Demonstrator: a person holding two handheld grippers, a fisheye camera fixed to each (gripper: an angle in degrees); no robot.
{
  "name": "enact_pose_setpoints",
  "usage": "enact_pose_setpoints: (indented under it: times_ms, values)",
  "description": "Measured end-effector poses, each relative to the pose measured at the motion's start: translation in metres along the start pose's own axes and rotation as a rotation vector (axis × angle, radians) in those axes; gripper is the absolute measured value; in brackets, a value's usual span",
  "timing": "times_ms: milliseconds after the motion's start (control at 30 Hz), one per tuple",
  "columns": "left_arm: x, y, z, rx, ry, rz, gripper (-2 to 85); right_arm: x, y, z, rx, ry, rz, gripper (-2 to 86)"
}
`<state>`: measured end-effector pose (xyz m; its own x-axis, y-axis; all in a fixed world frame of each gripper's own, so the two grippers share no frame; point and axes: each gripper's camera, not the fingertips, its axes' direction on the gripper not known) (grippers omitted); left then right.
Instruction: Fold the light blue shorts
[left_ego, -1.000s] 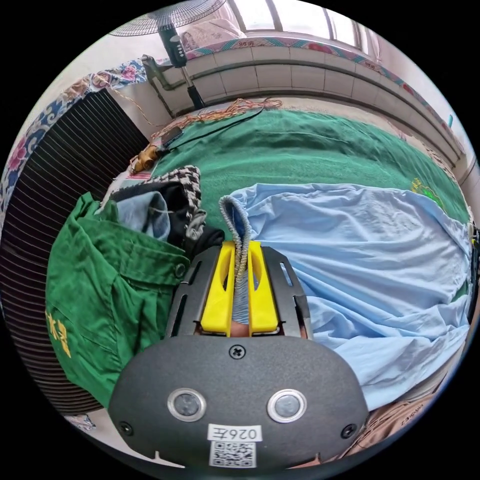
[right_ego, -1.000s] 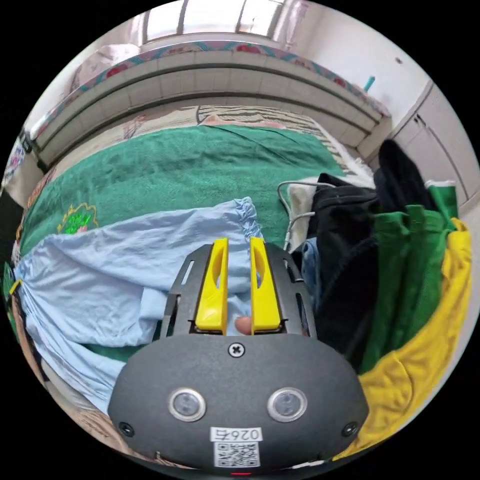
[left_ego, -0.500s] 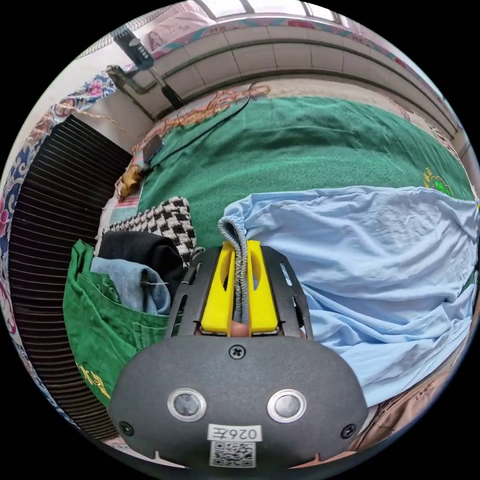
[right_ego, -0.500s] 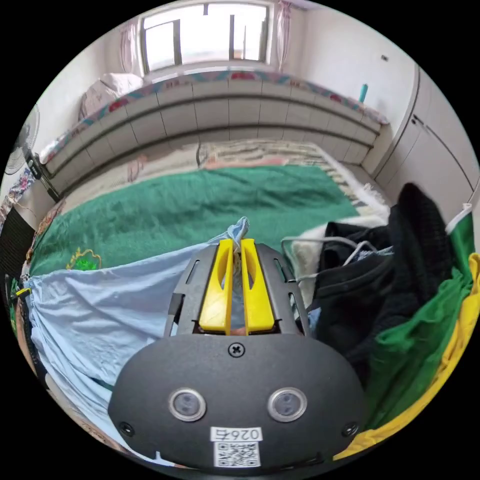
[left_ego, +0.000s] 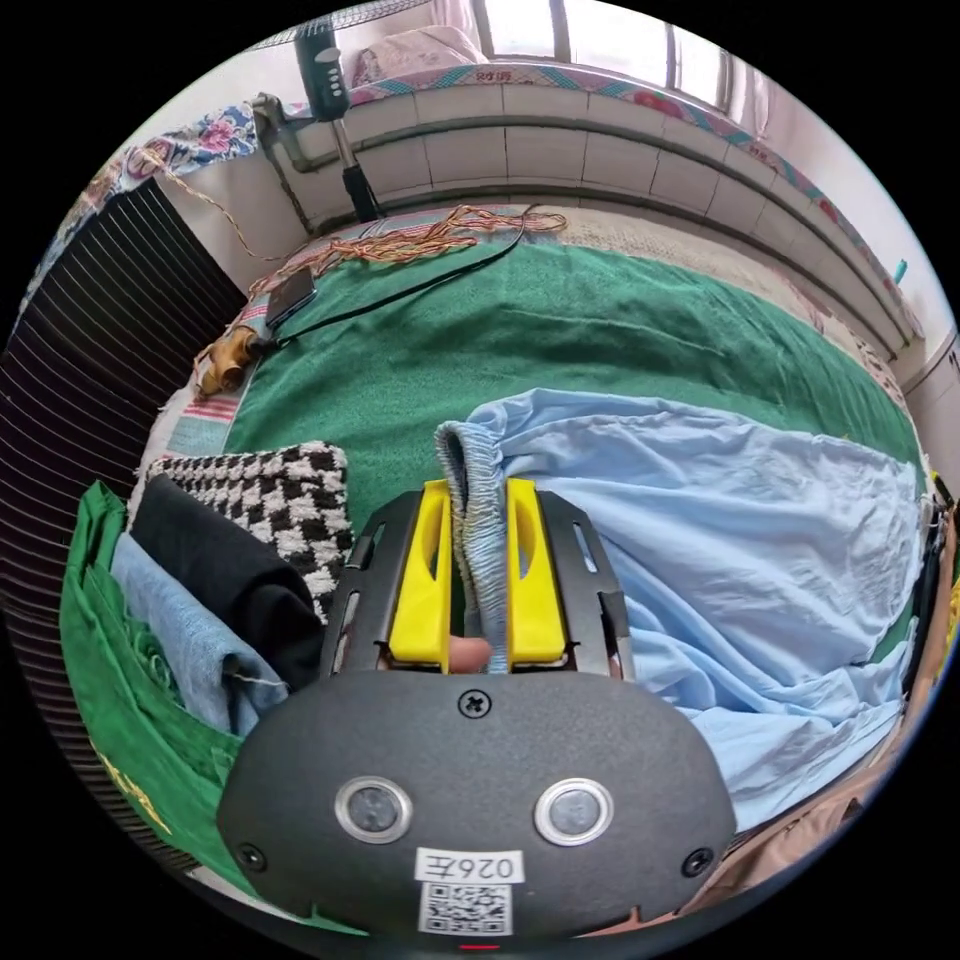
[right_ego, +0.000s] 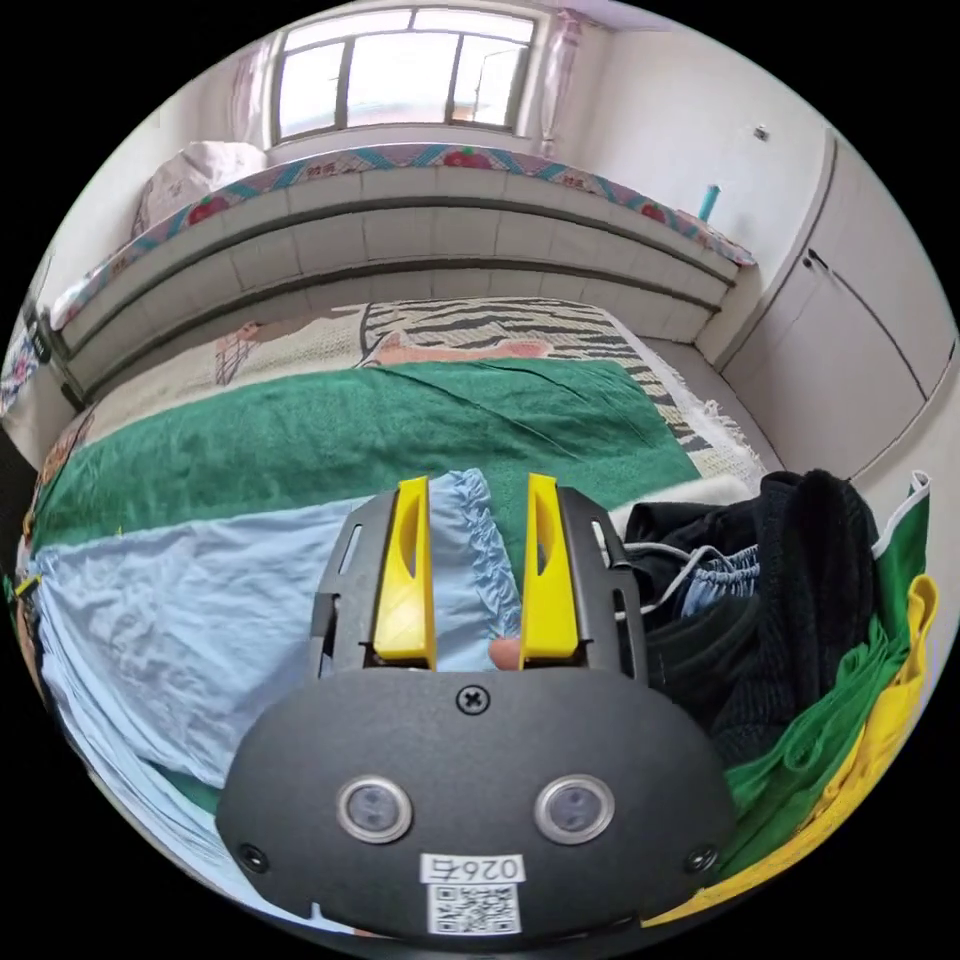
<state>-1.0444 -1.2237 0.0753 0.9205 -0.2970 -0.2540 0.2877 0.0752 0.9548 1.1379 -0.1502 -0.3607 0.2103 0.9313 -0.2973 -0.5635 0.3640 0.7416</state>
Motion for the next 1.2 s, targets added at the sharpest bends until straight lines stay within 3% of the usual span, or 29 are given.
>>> enact_pose_setpoints:
  times_ms: [100,200,300,367,433,533,600,733,800,867,967,1067,1200]
  values:
    - [0.002,0.005,-0.02,-0.028,-0.107,0.008,12.2,-0.015,0.008,-0.024,0.004,0.03,-0.092,6.9]
    - [0.0,0.02,-0.056,0.0,-0.14,-0.03,6.7,-0.029,0.021,-0.036,-0.063,0.022,-0.168,4.6]
    - [0.009,0.049,-0.094,0.112,-0.153,0.01,0.1,-0.041,0.034,-0.026,-0.211,-0.005,-0.254,1.5]
    - [0.013,0.051,-0.083,0.019,-0.285,0.082,-0.6,-0.049,0.04,0.004,-0.376,0.102,-0.375,-0.2]
    - [0.009,0.042,-0.06,-0.141,-0.385,0.117,-0.8,-0.046,0.03,-0.012,-0.292,0.154,-0.373,-0.6]
    - [0.007,0.033,-0.098,-0.099,-0.369,0.099,-0.9,-0.045,-0.001,-0.035,-0.363,0.288,-0.393,-0.8]
    - [0.005,0.034,-0.137,-0.037,-0.353,0.098,-1.0,-0.045,-0.013,-0.074,-0.3,0.336,-0.405,-0.9]
    - [-0.003,0.078,-0.259,0.237,-0.41,0.05,-1.0,-0.04,-0.014,-0.219,0.01,0.376,-0.37,-0.9]
    - [-0.011,0.114,-0.309,0.365,-0.351,0.035,-0.9,-0.03,-0.001,-0.285,0.141,0.369,-0.342,-0.9]
    - [-0.029,0.171,-0.358,0.525,-0.134,0.052,-0.8,-0.007,0.03,-0.365,0.303,0.328,-0.284,-0.9]
    - [-0.073,0.234,-0.381,0.626,0.195,-0.006,-0.6,0.037,0.076,-0.431,0.386,0.184,-0.249,-0.9]
    - [-0.118,0.272,-0.363,0.58,0.347,-0.128,-0.4,0.092,0.116,-0.464,0.403,0.065,-0.195,-0.9]
    - [-0.16,0.278,-0.322,0.416,0.395,-0.22,0.9,0.151,0.148,-0.476,0.376,0.076,-0.121,-0.8]
